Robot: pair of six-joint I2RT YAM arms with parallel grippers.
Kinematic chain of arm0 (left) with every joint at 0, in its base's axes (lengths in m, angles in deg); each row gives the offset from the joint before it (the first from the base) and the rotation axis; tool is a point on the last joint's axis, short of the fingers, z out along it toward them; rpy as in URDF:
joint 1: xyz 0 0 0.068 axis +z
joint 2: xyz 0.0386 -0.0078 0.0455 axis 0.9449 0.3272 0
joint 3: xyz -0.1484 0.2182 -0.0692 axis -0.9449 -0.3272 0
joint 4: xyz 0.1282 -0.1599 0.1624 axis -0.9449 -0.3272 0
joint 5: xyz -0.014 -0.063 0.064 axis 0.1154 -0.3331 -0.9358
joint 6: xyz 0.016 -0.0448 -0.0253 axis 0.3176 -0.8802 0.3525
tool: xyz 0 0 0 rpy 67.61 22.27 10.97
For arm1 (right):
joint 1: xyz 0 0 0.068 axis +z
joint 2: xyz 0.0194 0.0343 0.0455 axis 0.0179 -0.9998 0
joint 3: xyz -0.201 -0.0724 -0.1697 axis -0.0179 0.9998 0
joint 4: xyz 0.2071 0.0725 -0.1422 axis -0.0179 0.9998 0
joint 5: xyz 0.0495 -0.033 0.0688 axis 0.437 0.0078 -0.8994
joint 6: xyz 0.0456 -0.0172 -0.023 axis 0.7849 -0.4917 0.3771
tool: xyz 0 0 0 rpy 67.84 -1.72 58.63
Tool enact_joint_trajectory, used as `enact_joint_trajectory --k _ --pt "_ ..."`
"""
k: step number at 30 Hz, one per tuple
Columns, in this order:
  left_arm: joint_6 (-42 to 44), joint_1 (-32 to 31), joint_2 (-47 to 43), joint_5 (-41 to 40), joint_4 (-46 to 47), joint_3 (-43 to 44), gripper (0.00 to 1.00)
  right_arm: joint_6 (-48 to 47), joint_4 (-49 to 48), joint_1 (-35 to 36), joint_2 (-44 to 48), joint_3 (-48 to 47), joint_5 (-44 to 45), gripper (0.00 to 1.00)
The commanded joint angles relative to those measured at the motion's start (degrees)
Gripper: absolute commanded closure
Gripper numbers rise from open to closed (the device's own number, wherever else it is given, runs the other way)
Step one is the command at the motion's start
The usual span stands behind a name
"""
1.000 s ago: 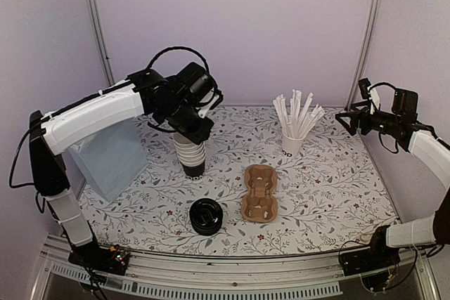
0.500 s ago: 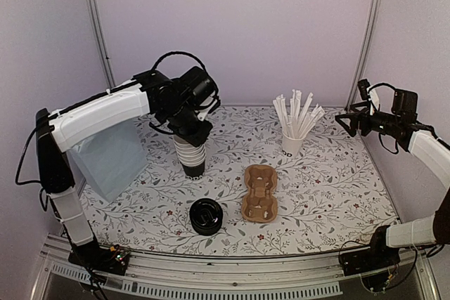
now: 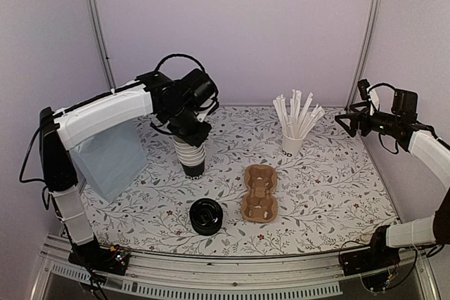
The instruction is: Pack the takeout coffee
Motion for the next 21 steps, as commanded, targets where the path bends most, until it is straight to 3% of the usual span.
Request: enact_joint_trajectory --k 1,8,21 --pt "0.73 1.02 0.79 0.06 -0.81 1.01 0.91 -0.68 0.35 -0.40 -0.01 0.67 -0.64 0.01" --pt "1.73 1.14 0.05 -0.81 -1.12 1.95 1.00 -0.77 0.35 -0.37 -0.41 0.75 -0.64 0.01" --pt "9.24 6.84 8.05 -8.54 -1.28 13.27 1.00 -0.85 0.35 -0.40 -0.48 0.84 -0.27 0.01"
